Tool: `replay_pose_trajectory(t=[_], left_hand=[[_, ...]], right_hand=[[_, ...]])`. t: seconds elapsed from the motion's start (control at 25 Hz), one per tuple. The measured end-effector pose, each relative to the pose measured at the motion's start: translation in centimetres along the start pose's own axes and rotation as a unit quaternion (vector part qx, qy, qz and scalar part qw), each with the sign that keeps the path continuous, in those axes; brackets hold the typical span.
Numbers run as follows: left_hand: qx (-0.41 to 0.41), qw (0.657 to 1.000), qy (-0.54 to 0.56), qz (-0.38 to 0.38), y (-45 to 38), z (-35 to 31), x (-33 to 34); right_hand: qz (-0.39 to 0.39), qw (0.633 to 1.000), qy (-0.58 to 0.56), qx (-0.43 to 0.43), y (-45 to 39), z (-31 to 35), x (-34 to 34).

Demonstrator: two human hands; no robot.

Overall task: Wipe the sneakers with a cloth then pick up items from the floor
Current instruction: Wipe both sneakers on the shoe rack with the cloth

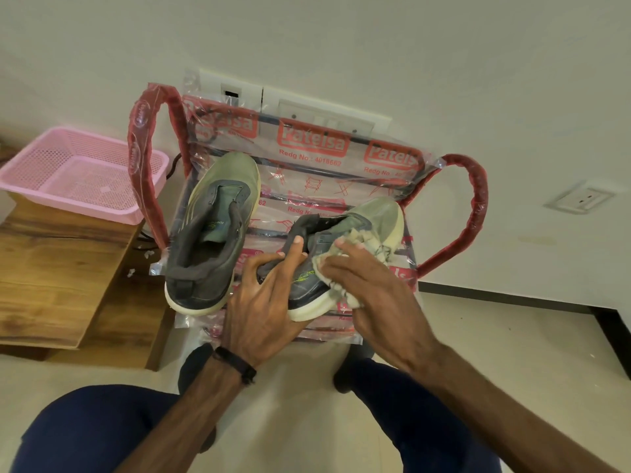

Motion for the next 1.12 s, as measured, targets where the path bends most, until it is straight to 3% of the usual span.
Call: replay_pose_trajectory(t=[0.08,0.24,0.44,0.6,0.8,0.84,1.0,1.12], left_hand=[[0.003,1.000,0.003,0.015,0.2,-0.1,0.5],[-0.004,1.000,0.001,0.022,-0.3,-0.2,0.9],[0.021,1.000,0.011,-0.005,-0.4,-0.6,-0.2],[0.003,1.000,0.013,0.017,-0.5,-0.4,0.7],[0.029,0.999,0.014,-0.008,-0.6,-0.7,-0.4],[0.028,0.999,0.014,-0.008,-0.7,-0.8,-0.3],[0.012,1.000,0.010,0.011,-0.7,-0.6,0.5],[0.013,1.000,0.010,-0.001,-0.5,-0.3,0.1]], right_hand=[[0.013,0.998,0.032,-0.049,-0.4,-0.8,-0.9],[-0.018,0.996,0.010,0.090,-2.6,-3.1,-1.2],[0.035,0.997,0.004,-0.063,0.5,0.9,-0.6],[-0.029,0.996,0.015,0.084,-2.6,-2.0,-1.9],[0.045,0.997,0.006,-0.055,1.1,2.6,-0.3],[0.037,0.997,0.020,-0.059,0.6,1.9,-0.4],[-0.016,0.996,0.026,0.086,-2.9,-1.4,-1.6],[0.048,0.999,0.003,0.019,-0.5,1.8,-0.3]])
Point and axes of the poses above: each hand's wrist, its own y-axis away from the middle knuckle, its own x-axis out of the palm, z = x × y, the point moved 9 cm from there along -y, towards the middle knuckle, and after that the axes turned 15 degrees about x, right-handed, at the moved point
